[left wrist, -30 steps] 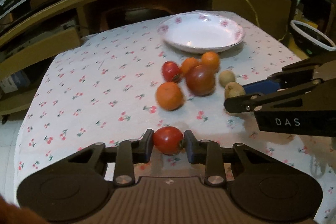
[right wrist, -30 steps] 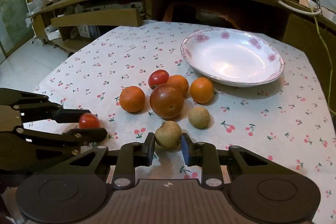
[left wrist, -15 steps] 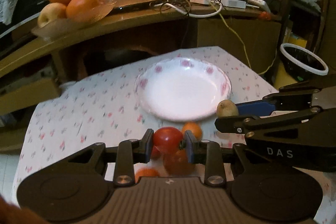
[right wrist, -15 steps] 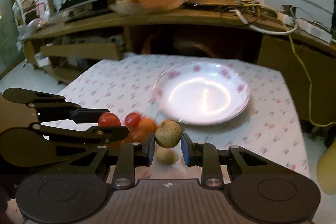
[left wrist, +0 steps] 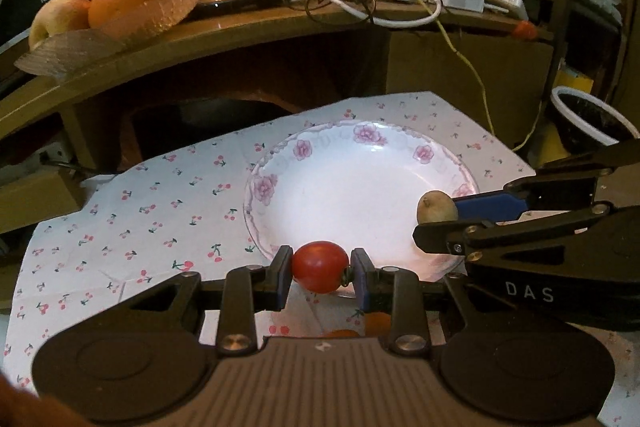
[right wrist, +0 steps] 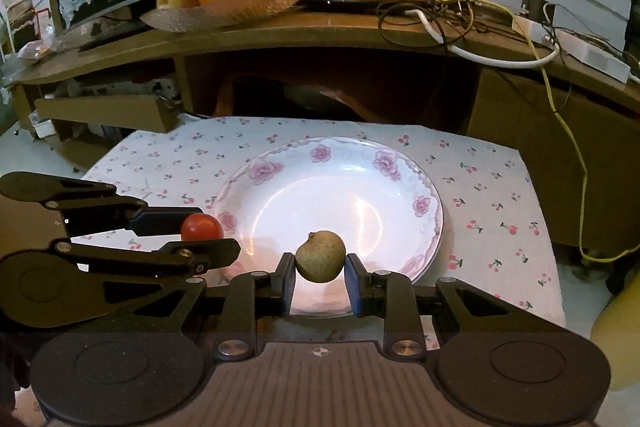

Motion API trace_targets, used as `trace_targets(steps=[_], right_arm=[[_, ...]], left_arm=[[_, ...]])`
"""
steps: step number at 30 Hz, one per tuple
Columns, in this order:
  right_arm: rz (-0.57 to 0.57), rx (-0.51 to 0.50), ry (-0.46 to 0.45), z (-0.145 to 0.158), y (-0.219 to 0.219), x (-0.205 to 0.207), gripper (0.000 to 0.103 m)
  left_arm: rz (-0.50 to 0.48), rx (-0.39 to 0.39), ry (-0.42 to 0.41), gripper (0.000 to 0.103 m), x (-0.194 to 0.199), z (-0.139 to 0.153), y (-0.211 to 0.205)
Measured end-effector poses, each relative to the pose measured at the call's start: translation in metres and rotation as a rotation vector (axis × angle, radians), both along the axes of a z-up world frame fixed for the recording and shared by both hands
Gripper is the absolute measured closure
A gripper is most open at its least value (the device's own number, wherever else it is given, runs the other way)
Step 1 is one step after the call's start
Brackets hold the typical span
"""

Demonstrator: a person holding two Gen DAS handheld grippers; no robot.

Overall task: Organize fruits
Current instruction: 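Carry the tomato and kiwi in both tools over the white plate, then open both tools to drop the tomato and kiwi into the plate, then move both tools back to the fruit cluster, toward an orange and kiwi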

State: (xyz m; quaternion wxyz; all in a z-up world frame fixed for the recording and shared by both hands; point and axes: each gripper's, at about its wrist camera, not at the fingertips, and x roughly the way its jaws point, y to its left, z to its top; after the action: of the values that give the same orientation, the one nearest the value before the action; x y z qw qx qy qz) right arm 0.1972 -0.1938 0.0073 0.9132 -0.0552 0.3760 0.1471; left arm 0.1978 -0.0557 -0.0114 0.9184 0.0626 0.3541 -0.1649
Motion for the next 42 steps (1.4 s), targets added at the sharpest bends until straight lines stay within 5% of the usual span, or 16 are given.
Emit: trace_targets(steps=[23,42], right_arm=[[-0.031,0.004,0.028,-0.009,-0.009,0.018,0.068],[-0.01,0.04,-0.004,0.012,-0.014,-0.015,0.064]], left_arm=[[0.015,-0.014,-0.007,0.061,0.01,-0.002,-0.001],[0.036,-0.018,-0.029,0.059,-0.033,0.02,0.011]])
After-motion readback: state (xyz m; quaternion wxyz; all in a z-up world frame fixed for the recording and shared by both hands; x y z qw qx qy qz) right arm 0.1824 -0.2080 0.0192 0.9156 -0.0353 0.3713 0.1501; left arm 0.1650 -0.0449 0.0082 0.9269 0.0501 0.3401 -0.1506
